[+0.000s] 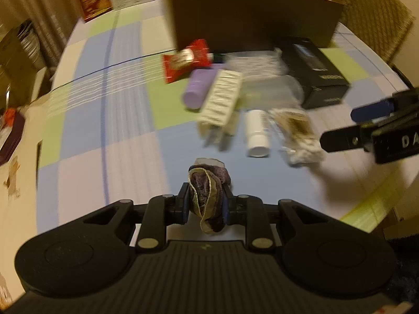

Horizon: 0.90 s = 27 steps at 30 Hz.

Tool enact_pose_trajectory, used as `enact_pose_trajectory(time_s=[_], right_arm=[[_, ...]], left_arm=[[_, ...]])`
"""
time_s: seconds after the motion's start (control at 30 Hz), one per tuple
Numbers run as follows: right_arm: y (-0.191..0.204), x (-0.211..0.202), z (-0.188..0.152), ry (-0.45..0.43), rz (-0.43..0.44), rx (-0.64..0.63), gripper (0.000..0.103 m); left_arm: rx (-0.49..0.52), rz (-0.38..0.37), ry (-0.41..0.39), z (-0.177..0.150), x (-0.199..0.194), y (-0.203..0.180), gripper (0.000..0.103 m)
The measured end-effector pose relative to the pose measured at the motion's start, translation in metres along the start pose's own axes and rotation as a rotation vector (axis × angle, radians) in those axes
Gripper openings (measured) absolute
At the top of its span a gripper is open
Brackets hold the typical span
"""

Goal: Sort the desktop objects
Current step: 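Lift the cloth with the left tool while the right tool grasps and lifts the swab bag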

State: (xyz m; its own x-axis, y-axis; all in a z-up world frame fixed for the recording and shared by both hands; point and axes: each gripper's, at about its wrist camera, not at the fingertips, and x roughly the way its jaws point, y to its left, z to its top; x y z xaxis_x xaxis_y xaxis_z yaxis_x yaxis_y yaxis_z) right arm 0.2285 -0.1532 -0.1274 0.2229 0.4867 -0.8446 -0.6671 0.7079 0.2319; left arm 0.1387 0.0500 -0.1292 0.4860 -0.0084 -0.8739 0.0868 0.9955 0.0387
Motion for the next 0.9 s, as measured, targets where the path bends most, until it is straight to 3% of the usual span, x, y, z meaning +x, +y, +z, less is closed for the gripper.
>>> enact_pose_trajectory(time_s=[0.2, 0.5, 0.9], right_arm=[[0.009, 0.022, 0.006, 0.008, 0.001, -0.008, 0.052], [0.012, 0.047, 0.011, 0.033, -0.049, -0.051, 0.032], [-0.006, 0.029, -0.005, 0.127, 0.006, -0.133, 0.018]], left_arm=[[-0.115, 0.065, 0.015, -0.003, -0.003, 0.021, 0.02], [-0.2, 0.088, 0.033, -0.005, -0.003, 0.03, 0.02], [-0.225, 0.1, 0.046, 0.0, 0.002, 0.023, 0.02]])
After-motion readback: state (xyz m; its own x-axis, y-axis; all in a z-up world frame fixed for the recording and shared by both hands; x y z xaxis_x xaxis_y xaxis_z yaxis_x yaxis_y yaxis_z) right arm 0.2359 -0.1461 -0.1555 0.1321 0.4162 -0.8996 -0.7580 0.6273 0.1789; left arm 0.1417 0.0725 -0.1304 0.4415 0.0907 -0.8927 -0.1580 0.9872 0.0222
